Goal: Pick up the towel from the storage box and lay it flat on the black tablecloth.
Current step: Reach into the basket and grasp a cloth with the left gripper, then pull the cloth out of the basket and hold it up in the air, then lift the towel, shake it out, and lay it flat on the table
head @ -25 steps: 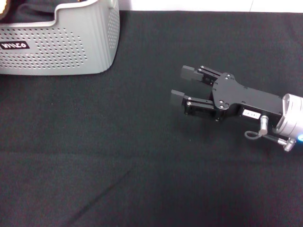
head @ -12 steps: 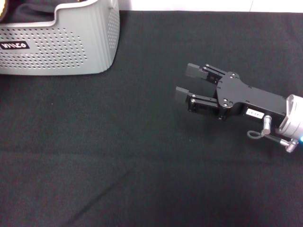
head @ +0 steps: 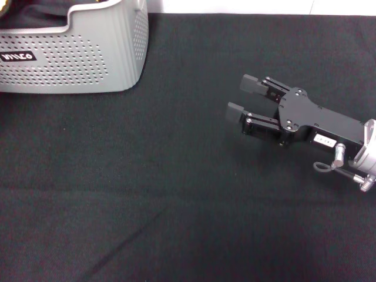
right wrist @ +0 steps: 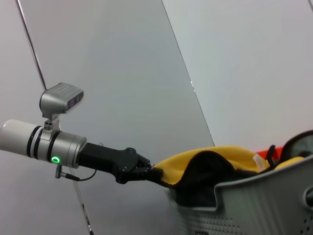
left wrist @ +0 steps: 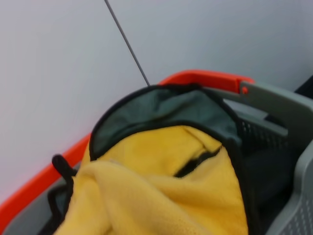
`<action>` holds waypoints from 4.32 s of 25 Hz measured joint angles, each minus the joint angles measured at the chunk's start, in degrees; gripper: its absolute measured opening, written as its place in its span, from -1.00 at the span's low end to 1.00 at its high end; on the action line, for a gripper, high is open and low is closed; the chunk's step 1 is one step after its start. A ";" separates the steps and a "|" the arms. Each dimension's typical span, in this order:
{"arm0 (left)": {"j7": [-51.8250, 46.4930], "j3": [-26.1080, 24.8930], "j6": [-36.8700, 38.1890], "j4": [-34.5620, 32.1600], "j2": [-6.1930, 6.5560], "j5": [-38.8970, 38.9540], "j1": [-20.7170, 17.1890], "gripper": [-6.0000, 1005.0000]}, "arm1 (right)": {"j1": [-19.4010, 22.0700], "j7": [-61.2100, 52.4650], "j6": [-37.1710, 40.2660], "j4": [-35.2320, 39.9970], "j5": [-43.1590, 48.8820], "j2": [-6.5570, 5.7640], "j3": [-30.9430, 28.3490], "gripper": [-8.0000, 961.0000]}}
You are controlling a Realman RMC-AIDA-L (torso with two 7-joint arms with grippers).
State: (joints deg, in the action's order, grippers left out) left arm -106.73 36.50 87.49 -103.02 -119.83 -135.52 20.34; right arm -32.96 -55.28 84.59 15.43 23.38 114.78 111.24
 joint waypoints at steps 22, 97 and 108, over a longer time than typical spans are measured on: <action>-9.90 -9.27 5.27 -5.80 1.19 57.12 -5.69 -0.96 | -0.80 22.23 3.80 6.89 0.32 1.01 -3.30 0.74; 14.34 8.31 23.90 36.21 0.19 48.11 -5.84 -0.84 | -4.62 14.80 -0.55 26.22 7.45 0.55 -14.14 -0.97; 20.71 9.25 23.79 45.11 0.20 47.11 -4.26 -0.61 | -6.24 11.54 -6.81 32.58 13.47 0.82 -15.99 -0.97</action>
State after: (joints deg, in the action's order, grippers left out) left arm -86.02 45.75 111.28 -57.90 -119.62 -88.42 16.08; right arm -39.20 -43.75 77.79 48.00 36.84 115.60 95.25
